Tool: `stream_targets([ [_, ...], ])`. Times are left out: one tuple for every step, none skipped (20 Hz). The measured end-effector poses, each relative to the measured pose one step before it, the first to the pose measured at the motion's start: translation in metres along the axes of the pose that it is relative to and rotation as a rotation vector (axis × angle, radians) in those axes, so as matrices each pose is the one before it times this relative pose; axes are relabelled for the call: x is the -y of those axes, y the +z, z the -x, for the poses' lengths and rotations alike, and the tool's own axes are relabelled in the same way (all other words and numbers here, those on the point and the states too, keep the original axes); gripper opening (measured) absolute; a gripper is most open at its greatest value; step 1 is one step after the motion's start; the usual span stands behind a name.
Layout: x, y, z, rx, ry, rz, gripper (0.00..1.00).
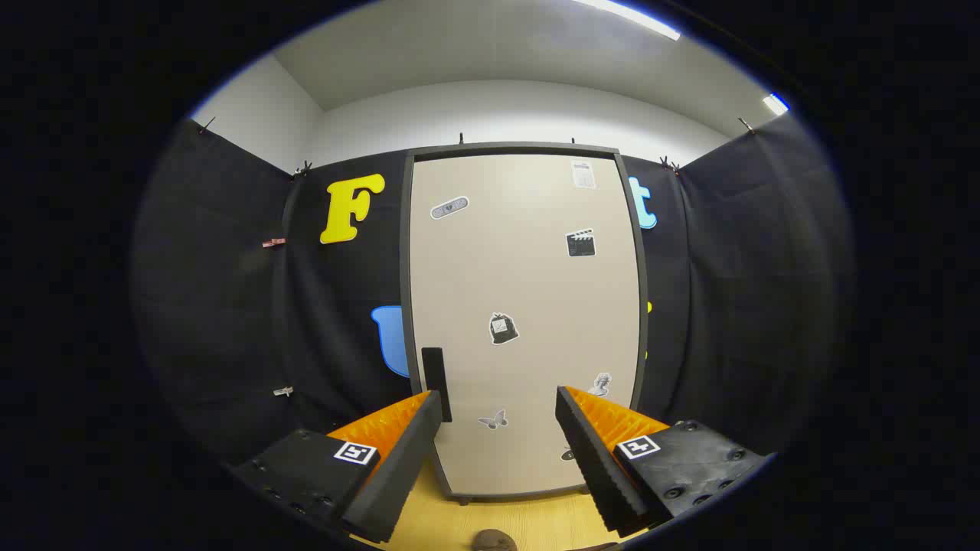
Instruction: Open the shoe cabinet door, grab the shoes and put them into the shoe cabinet, then close the shoe cabinet door.
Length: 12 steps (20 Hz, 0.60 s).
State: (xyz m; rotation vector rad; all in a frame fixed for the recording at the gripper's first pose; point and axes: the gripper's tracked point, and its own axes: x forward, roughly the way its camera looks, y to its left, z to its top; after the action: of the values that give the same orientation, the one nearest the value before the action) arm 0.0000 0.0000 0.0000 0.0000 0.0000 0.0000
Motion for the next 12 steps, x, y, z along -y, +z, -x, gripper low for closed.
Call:
stream_targets([
  [0.00117, -0.00081, -0.002, -0.0025, -0.00651, 0.00233, 0.98],
  [0.00017, -0.0003, -0.00178, -0.00099, -0.00231, -0.00055, 0.98],
  [-0.00158, -0.0004, -0.00118, -0.0021, -0.00053, -0.00127, 0.98],
  [0.00003, 0.00001, -0.00214, -0.0015, -0.0013, 0.00033, 0.98],
  [-0.00103, -0.0013, -0.00142, -0.00308, 0.00045, 0.00148, 0.98],
  [-0.00036, -0.00104, -0.00198, -0.00345, -0.0004, 0.00334, 0.98],
  [-0.00037, -0.00106, -0.00157, -0.00197, 0.00027, 0.00183, 0.98],
  [-0.00058, -0.00028, -0.00157, -0.00077, 0.0012, 0.00067, 0.98],
  [-0.00029, -0.00058, -0.00162, -0.00104, -0.00129, 0.0014, 0.98],
  [-0.0001, -0.00085, -0.00192, -0.00153, -0.00101, 0.00076, 0.98],
  [-0.00143, -0.00089, -0.00151, -0.00195, 0.00013, 0.0001, 0.98],
  [-0.00063, -0.00108, -0.00134, -0.00249, 0.00034, -0.00075, 0.98],
])
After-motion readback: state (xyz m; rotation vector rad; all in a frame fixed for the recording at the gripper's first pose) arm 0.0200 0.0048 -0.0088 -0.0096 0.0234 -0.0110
